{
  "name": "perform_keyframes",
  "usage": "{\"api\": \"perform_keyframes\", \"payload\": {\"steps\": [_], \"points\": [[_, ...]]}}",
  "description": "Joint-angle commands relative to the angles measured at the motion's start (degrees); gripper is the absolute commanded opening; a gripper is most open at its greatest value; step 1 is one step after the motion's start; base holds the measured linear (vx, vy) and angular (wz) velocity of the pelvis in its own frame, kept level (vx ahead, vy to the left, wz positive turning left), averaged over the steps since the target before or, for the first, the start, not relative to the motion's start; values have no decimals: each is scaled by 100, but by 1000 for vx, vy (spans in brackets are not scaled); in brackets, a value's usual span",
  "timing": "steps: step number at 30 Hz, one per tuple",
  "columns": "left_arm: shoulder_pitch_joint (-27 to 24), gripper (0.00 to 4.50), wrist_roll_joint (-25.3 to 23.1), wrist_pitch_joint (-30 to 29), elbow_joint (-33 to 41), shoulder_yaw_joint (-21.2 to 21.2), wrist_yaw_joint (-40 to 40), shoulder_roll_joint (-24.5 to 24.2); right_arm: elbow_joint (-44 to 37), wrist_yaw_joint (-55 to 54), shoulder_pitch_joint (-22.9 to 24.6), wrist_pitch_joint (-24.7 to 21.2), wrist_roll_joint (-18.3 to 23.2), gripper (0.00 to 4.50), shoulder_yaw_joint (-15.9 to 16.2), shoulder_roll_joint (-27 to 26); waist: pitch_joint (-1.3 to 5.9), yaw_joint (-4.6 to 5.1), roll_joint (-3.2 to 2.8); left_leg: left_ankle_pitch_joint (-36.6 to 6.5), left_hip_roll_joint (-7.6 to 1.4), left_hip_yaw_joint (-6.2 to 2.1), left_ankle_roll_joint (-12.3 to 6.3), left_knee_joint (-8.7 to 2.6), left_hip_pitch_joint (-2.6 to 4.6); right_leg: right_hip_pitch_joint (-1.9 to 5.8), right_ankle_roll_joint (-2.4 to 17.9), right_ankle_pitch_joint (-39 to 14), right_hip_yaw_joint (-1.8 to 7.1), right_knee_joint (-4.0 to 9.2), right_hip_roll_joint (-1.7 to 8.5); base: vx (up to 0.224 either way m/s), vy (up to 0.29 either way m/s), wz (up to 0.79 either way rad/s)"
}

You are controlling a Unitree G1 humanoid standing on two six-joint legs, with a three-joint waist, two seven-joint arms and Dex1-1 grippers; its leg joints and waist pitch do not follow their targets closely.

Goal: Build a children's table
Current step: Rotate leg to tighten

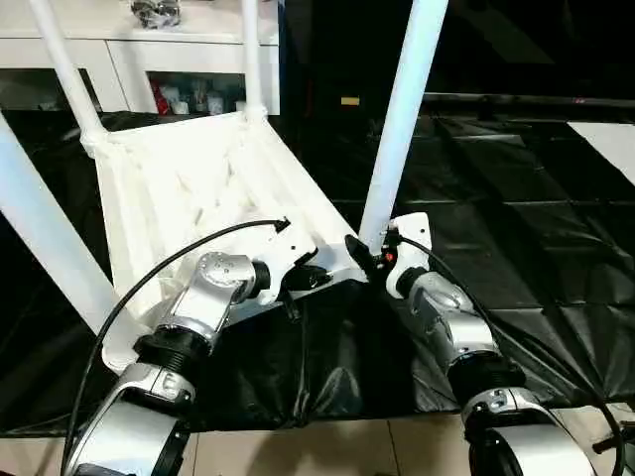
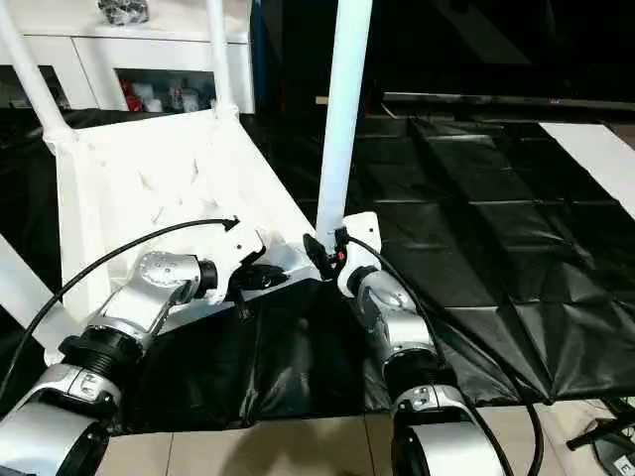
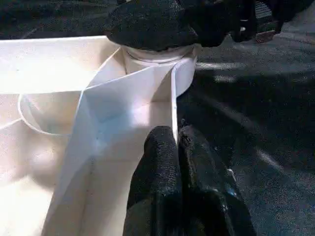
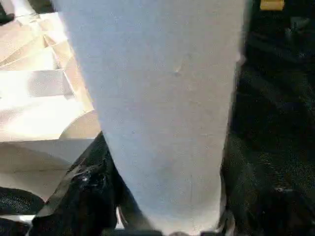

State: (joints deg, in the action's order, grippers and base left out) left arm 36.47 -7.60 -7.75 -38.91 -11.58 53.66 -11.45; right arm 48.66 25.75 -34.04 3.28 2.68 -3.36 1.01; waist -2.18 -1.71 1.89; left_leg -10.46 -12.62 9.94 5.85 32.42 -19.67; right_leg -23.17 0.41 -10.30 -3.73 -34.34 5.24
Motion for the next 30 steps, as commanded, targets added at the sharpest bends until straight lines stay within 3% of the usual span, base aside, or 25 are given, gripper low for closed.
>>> {"api": "perform_keyframes", "payload": {"steps": [1,3,5,7,10,13,17,23,30], "points": [[-10,0,-22,165,0,-387,327,13,100,704,-108,-47,-85,329,383,62,274,-9,-42,-1885,-33,26,-138,-405,-8,185,916,-2084,206,523,215,0,0,0],[-12,0,4,268,-26,-377,437,-67,52,989,-101,-81,-59,354,416,189,290,-4,-35,-1729,-38,32,-171,-397,-44,215,997,-1757,213,481,208,0,0,0],[-13,0,84,426,-41,-344,725,-232,-145,1807,-15,-164,-30,366,634,465,323,-22,-33,-1258,-34,49,-328,-354,-70,277,1245,-903,204,380,196,0,0,0],[-15,0,154,514,-29,-321,1017,-346,-334,2495,75,-222,47,366,811,652,334,-13,-14,-994,-31,64,-464,-330,-88,306,1393,-455,203,334,197,0,0,0],[-9,0,289,630,-13,-312,1506,-484,-548,3429,164,-321,162,366,1033,886,332,-44,-11,-828,-40,75,-628,-313,-74,328,1543,-252,194,314,203,0,0,0],[-9,0,421,778,5,-431,2089,-678,-711,4350,201,-489,290,366,1279,1118,316,-115,-27,-937,-82,92,-604,-319,-44,307,1590,-428,183,310,195,0,0,0],[6,0,507,826,1,-498,2498,-786,-687,4997,136,-564,271,331,1487,1247,309,-197,-31,-1126,-100,116,-482,-322,6,268,1655,-536,197,314,208,0,0,0],[67,0,516,862,-51,-583,2815,-847,-676,5641,23,-763,199,288,1757,1297,290,-225,-19,-1312,-93,97,-308,-350,-20,278,1467,-1026,203,340,230,0,0,0],[141,0,511,899,-181,-583,2933,-878,-804,5937,51,-912,233,269,1918,1314,310,-261,-7,-1052,-84,102,-331,-330,-24,283,1476,-775,202,307,227,0,0,0]]}}
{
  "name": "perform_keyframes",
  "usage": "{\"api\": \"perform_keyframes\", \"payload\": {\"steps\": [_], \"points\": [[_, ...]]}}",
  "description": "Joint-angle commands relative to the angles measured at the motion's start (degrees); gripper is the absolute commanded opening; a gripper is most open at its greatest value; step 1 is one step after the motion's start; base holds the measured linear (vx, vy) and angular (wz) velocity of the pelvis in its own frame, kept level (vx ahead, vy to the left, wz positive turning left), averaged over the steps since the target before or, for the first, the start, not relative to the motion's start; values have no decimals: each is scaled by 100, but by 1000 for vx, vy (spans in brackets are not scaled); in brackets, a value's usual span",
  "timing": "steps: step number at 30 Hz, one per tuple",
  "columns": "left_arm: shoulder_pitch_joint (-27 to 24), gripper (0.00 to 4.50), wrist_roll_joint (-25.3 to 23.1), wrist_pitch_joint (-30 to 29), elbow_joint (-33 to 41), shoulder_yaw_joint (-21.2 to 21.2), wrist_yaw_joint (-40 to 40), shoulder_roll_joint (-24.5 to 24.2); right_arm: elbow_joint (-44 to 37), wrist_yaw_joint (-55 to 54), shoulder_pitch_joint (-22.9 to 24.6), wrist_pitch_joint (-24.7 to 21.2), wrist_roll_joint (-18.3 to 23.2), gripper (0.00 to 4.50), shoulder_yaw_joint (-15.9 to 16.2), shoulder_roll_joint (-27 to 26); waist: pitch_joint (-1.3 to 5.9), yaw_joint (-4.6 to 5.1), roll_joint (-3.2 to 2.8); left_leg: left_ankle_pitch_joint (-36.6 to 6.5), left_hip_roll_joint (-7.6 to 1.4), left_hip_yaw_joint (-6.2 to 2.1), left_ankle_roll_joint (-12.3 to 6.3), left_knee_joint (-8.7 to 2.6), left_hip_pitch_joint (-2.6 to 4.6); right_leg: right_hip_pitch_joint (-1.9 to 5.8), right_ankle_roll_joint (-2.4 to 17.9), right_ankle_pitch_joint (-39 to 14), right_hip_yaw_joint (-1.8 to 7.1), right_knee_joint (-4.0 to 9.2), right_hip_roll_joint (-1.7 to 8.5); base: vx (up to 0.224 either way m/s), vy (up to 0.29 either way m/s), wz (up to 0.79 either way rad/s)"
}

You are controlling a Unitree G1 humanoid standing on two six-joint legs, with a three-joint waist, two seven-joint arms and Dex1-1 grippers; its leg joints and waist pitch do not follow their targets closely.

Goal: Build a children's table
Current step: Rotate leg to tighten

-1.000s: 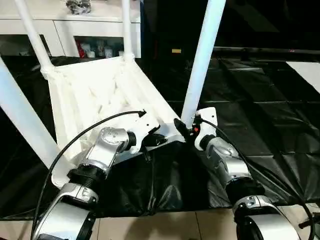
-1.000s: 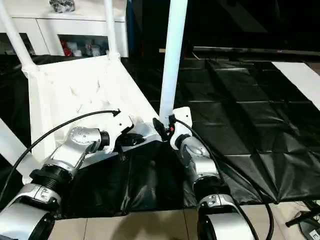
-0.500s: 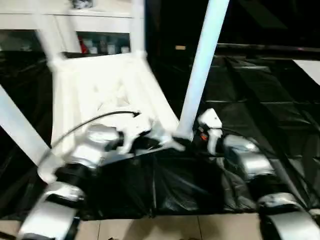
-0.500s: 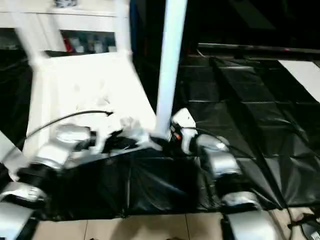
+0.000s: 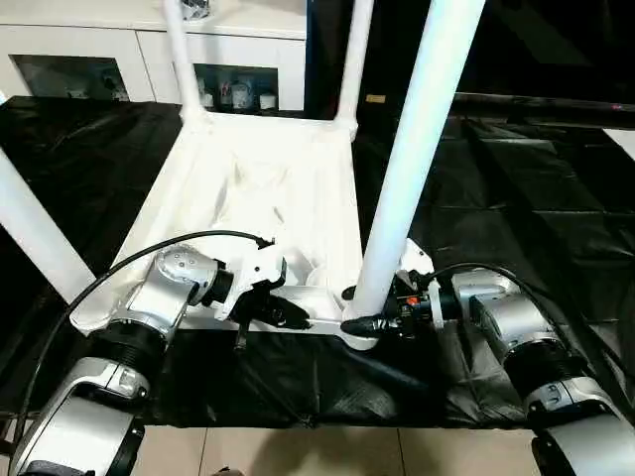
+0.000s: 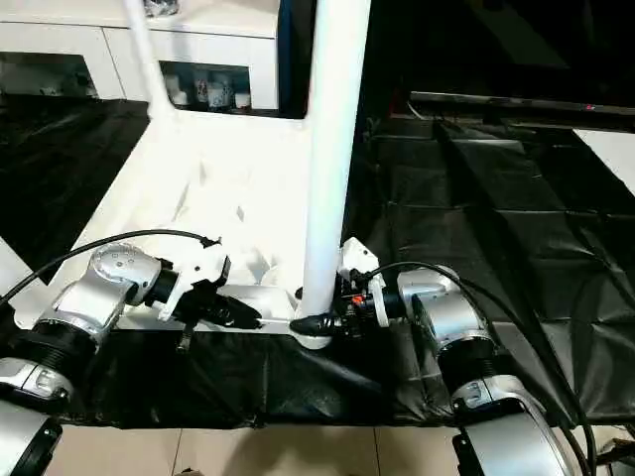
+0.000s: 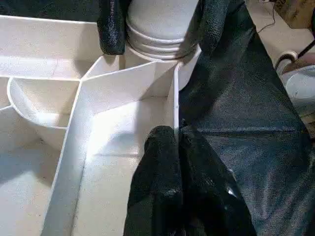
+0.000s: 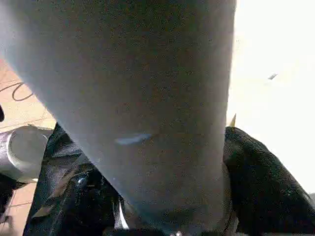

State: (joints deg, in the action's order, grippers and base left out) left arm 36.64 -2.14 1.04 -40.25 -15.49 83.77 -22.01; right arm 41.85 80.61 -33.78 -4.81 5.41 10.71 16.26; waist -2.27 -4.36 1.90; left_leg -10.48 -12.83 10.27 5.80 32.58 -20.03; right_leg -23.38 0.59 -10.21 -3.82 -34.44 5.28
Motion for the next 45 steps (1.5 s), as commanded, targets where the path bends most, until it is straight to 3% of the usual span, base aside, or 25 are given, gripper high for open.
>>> {"api": "perform_keyframes", "payload": {"steps": [1,6,8,10,12,14,18,20,24,26,27,28,32,33,36,40,45], "points": [[117,0,-42,-5,-56,-174,-131,183,-140,436,53,-125,-19,269,481,-251,318,5,-15,-1074,-64,67,-316,-347,9,306,1455,-823,210,321,224,0,0,0],[88,0,-60,-36,-80,-104,-349,211,-207,245,143,-139,67,267,350,-342,315,-3,-12,-1127,-66,66,-286,-351,14,302,1410,-947,211,335,224,0,0,0],[96,0,-69,-55,-119,19,-726,277,-164,-308,172,-47,107,267,107,-474,313,-9,-13,-1139,-65,67,-272,-353,15,299,1393,-983,212,338,224,0,0,0],[117,0,-88,-115,-170,204,-1344,424,31,-1422,178,219,104,267,-301,-706,277,2,-17,-1397,-60,55,-118,-385,26,262,1220,-1541,221,402,248,0,0,0],[92,0,-90,-184,-119,247,-1586,518,199,-2132,150,234,60,266,-500,-838,265,45,-6,-1683,-44,19,24,-403,49,236,1016,-2237,217,466,271,0,0,0],[-11,0,-125,-360,65,269,-1994,746,291,-2881,204,331,52,265,-713,-1029,265,102,-3,-1751,-31,-2,60,-412,40,231,848,-2528,211,506,262,0,0,0],[-132,0,-298,-535,277,214,-2603,1071,360,-3840,279,392,14,265,-910,-1354,283,196,33,-1521,-38,-3,-16,-409,-12,248,904,-2102,220,475,241,0,0,0],[-210,0,-373,-657,394,168,-2905,1303,393,-4302,308,341,23,265,-996,-1596,293,217,5,-1422,-33,5,-59,-397,-16,250,978,-1841,222,448,230,0,0,0],[-297,0,-492,-714,471,-24,-3124,1589,435,-4849,310,389,-98,265,-992,-2032,314,233,5,-1234,-17,23,-159,-377,-25,270,1062,-1417,219,421,213,0,0,0],[-295,0,-524,-715,469,-64,-3129,1576,391,-4802,328,522,-164,265,-894,-2047,306,238,-2,-1274,-14,29,-193,-384,-22,269,1063,-1426,216,432,211,0,0,0],[-293,0,-524,-702,466,-71,-3103,1551,393,-4839,327,582,-200,265,-885,-2012,300,236,-42,-1315,-16,24,-190,-389,-20,267,1067,-1444,216,433,213,0,0,0],[-296,0,-522,-691,472,-79,-3077,1517,409,-4918,319,654,-241,299,-888,-1968,293,248,-36,-1442,-17,28,-176,-394,-14,257,1054,-1532,217,456,206,0,0,0],[-290,0,-547,-598,470,-50,-2985,1328,462,-4689,249,672,-113,337,-1031,-1682,297,247,-37,-1511,-20,23,-162,-398,-12,259,1040,-1589,221,459,210,0,0,0],[-291,0,-517,-512,463,-22,-2841,1240,426,-4411,240,606,-110,343,-982,-1527,298,249,-63,-1504,-17,23,-165,-396,-12,265,1061,-1514,217,457,200,0,0,0],[-298,0,-478,-433,468,5,-2648,1120,328,-3966,252,491,-72,367,-894,-1343,316,243,-52,-1338,-16,26,-253,-379,-26,302,1174,-1108,215,415,192,0,0,0],[-250,0,-241,-184,398,69,-1862,792,-100,-2381,386,258,67,367,-466,-813,329,234,-19,-1078,-7,45,-470,-344,-39,342,1319,-745,214,378,192,0,0,0],[-177,0,-79,118,277,11,-1011,441,-281,-1008,376,181,76,367,-26,-361,330,167,-26,-902,-53,68,-561,-328,-16,333,1529,-441,194,325,192,0,0,0]]}}
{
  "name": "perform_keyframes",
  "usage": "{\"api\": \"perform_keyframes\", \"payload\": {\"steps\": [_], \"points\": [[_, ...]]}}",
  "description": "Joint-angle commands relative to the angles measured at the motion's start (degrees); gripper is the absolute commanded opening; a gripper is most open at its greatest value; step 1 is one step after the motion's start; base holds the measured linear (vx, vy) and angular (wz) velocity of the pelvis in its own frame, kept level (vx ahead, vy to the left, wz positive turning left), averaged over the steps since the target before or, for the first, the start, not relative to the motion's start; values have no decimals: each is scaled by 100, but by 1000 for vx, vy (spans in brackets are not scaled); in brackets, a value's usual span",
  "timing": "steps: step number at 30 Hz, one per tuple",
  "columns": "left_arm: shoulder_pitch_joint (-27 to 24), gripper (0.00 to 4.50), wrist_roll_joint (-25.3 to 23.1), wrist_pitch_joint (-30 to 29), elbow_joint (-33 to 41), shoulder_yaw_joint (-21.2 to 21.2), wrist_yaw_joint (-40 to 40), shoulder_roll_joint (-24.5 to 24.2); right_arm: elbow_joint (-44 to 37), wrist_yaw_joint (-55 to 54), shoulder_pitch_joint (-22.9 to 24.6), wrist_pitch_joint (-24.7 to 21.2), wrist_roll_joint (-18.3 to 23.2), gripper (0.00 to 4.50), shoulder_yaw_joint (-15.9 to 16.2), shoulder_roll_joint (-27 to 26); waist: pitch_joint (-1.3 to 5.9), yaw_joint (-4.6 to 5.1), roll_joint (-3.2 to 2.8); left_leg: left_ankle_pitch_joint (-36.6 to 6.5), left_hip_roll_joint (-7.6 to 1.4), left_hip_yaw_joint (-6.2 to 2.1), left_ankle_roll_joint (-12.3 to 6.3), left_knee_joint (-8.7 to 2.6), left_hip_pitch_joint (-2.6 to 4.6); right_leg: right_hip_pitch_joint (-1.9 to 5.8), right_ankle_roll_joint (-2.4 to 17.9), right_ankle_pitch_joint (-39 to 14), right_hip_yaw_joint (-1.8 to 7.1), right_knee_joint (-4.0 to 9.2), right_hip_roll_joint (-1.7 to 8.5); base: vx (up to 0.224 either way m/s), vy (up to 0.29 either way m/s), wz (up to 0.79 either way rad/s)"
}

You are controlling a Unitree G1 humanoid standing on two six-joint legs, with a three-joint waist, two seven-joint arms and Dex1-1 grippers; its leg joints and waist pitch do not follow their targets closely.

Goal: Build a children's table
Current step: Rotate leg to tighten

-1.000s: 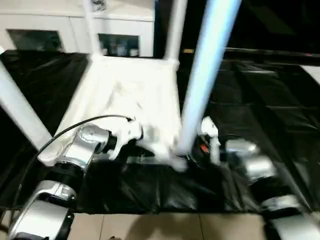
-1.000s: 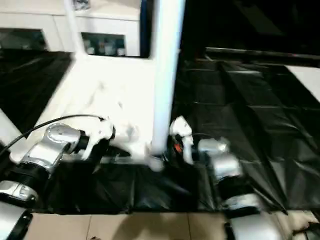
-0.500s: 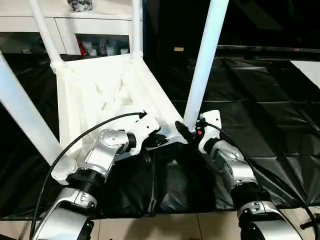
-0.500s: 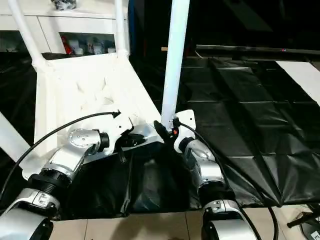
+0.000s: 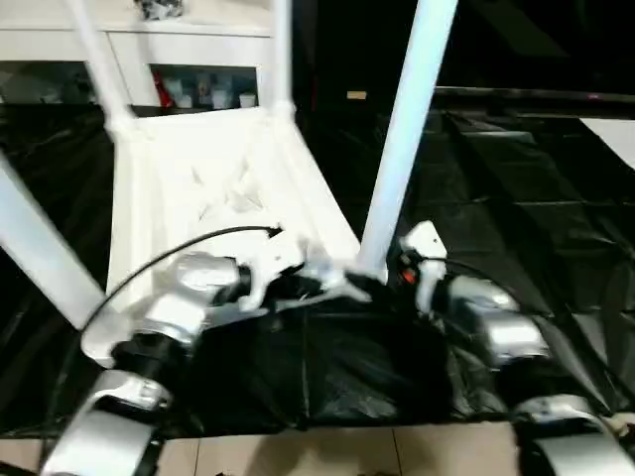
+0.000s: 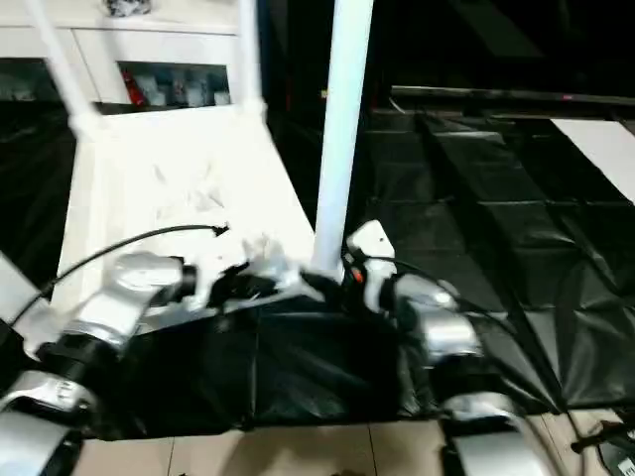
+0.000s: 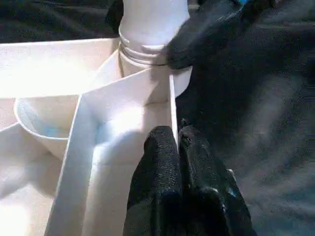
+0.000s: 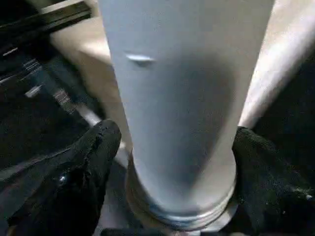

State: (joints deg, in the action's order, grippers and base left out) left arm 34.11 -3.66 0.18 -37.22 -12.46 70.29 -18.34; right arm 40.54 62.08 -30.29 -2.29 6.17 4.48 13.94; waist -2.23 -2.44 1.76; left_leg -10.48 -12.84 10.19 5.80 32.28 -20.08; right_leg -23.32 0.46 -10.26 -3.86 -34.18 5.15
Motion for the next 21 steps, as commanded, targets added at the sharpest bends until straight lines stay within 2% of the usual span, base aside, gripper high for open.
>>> {"api": "perform_keyframes", "payload": {"steps": [1,2,4,6,7,9,13,21], "points": [[77,0,73,203,-26,-293,338,73,-150,844,27,-70,0,367,597,-128,327,-45,-19,-954,-56,82,-559,-291,2,320,1564,-460,199,291,202,0,0,0],[94,0,113,186,-42,-303,497,17,-120,1082,-20,-81,-13,367,661,-78,316,-58,-23,-990,-64,78,-542,-302,0,314,1561,-519,203,294,214,0,0,0],[133,0,141,165,-63,-315,675,-43,-82,1389,-95,-135,-29,336,757,-31,313,-114,-27,-1127,-75,81,-434,-312,34,296,1538,-743,209,308,226,0,0,0],[167,0,156,170,-93,-324,825,-80,-47,1638,-159,-194,-58,334,847,9,306,-141,-29,-1215,-75,82,-394,-316,42,286,1545,-809,212,313,219,0,0,0],[188,0,137,201,-122,-355,905,-104,-17,1800,-199,-233,-92,314,929,25,301,-154,-35,-1256,-74,78,-363,-323,37,287,1523,-855,214,313,223,0,0,0],[204,0,124,211,-144,-376,958,-121,6,1920,-231,-259,-117,314,996,35,303,-170,-25,-1267,-69,70,-320,-327,27,297,1481,-906,215,311,228,0,0,0],[316,0,121,333,-340,-404,1154,-167,-7,2294,-317,-417,-109,269,1174,63,309,-211,-21,-1237,-62,69,-269,-323,31,295,1395,-1046,221,321,239,0,0,0],[344,0,161,371,-441,-380,1223,-200,-72,2518,-301,-598,-24,261,1198,23,320,-231,-18,-1128,-60,70,-257,-316,25,302,1424,-880,215,296,235,0,0,0]]}}
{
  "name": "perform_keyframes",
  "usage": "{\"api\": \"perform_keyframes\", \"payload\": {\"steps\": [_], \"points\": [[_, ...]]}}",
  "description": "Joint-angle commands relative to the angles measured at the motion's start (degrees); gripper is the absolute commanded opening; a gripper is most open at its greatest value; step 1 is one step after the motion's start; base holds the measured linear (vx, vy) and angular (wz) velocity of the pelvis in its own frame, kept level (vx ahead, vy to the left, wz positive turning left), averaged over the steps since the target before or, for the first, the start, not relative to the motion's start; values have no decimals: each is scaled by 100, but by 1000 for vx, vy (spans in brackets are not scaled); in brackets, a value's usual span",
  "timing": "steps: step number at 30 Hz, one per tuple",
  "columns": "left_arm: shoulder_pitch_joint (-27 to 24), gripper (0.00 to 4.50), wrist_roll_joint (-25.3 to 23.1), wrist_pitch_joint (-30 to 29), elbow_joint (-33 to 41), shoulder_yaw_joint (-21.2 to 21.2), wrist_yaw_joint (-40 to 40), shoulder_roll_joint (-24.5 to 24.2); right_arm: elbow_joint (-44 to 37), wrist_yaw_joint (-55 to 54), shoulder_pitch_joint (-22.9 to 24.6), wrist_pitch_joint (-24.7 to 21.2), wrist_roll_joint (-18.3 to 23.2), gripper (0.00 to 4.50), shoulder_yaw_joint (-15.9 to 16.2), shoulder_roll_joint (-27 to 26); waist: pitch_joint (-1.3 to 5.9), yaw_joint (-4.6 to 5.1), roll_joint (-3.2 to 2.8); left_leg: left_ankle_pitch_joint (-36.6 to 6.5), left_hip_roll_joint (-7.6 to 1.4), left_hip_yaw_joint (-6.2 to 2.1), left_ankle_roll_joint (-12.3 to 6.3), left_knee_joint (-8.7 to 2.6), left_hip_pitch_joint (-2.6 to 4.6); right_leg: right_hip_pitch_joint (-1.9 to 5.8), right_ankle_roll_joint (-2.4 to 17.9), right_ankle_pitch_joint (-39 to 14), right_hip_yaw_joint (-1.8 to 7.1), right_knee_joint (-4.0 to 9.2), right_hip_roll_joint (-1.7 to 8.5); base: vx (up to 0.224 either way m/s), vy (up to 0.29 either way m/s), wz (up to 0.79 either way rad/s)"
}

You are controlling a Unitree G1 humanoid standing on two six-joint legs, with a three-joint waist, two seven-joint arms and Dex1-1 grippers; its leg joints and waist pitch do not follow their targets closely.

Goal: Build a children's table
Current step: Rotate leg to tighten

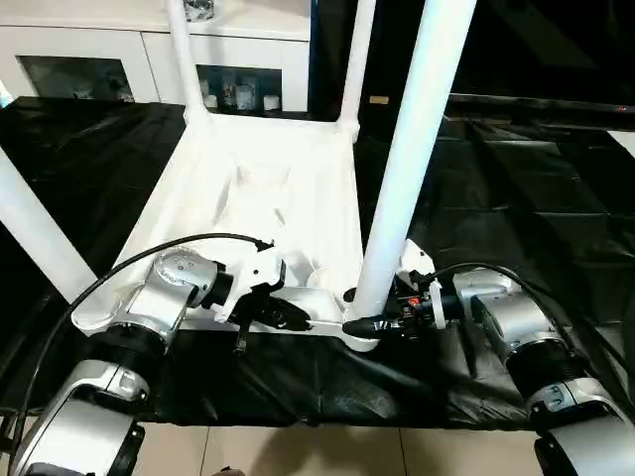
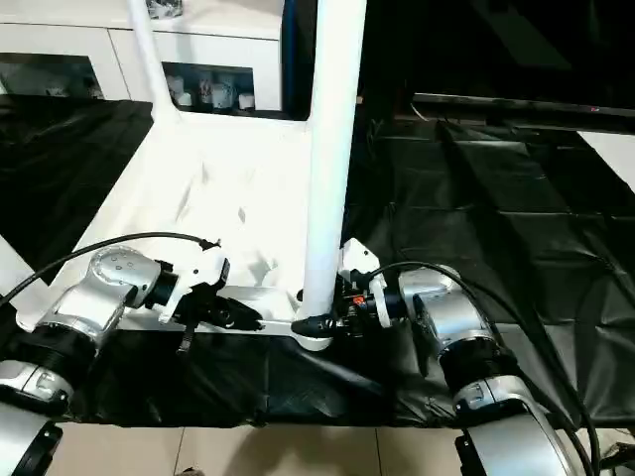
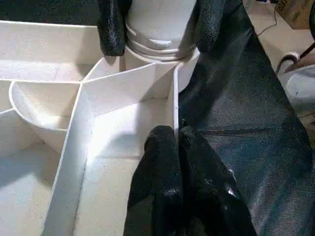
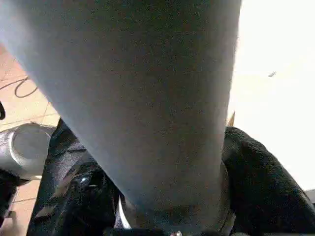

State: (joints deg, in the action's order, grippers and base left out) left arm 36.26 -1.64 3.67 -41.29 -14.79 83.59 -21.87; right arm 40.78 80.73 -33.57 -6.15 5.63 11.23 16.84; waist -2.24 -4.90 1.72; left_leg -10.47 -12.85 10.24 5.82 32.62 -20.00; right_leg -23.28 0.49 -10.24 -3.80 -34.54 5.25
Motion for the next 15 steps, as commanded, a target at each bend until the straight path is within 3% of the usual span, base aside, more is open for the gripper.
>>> {"api": "perform_keyframes", "payload": {"steps": [1,4,6,8,9,11,12,15], "points": [[128,0,-38,30,-47,-145,-115,155,-97,633,44,-207,37,261,505,-278,321,15,-20,-1137,-61,67,-259,-349,18,295,1427,-883,210,335,226,0,0,0],[122,0,-47,48,-84,-100,-260,182,-98,451,91,-186,82,261,400,-327,321,14,-18,-1159,-62,64,-246,-352,21,295,1419,-917,209,336,223,0,0,0],[114,0,-147,31,-113,-1,-773,230,-65,-326,153,-36,100,261,102,-485,309,14,-31,-1196,-62,65,-221,-358,17,286,1395,-977,214,348,229,0,0,0],[105,0,-160,-32,-102,49,-956,257,-19,-687,158,40,81,260,-16,-551,297,17,-22,-1326,-58,58,-152,-370,22,276,1289,-1294,214,378,236,0,0,0],[43,0,-131,-195,18,188,-1379,378,174,-1695,150,219,8,260,-325,-716,277,26,-37,-1455,-58,45,-68,-391,34,254,1189,-1638,222,412,253,0,0,0],[10,0,-115,-253,84,242,-1550,435,240,-2077,152,255,-6,258,-450,-779,260,67,-25,-1762,-37,23,58,-400,67,217,1015,-2241,217,478,263,0,0,0],[-90,0,-133,-461,296,278,-1839,538,292,-2668,193,246,-36,257,-619,-877,268,103,-11,-1730,-28,-4,86,-414,25,251,891,-2427,208,485,266,0,0,0],[-367,0,-291,-898,849,227,-2412,821,247,-3650,366,258,-89,256,-836,-1169,261,216,-18,-1685,-50,-11,80,-425,-1,234,908,-2219,224,479,253,0,0,0]]}}
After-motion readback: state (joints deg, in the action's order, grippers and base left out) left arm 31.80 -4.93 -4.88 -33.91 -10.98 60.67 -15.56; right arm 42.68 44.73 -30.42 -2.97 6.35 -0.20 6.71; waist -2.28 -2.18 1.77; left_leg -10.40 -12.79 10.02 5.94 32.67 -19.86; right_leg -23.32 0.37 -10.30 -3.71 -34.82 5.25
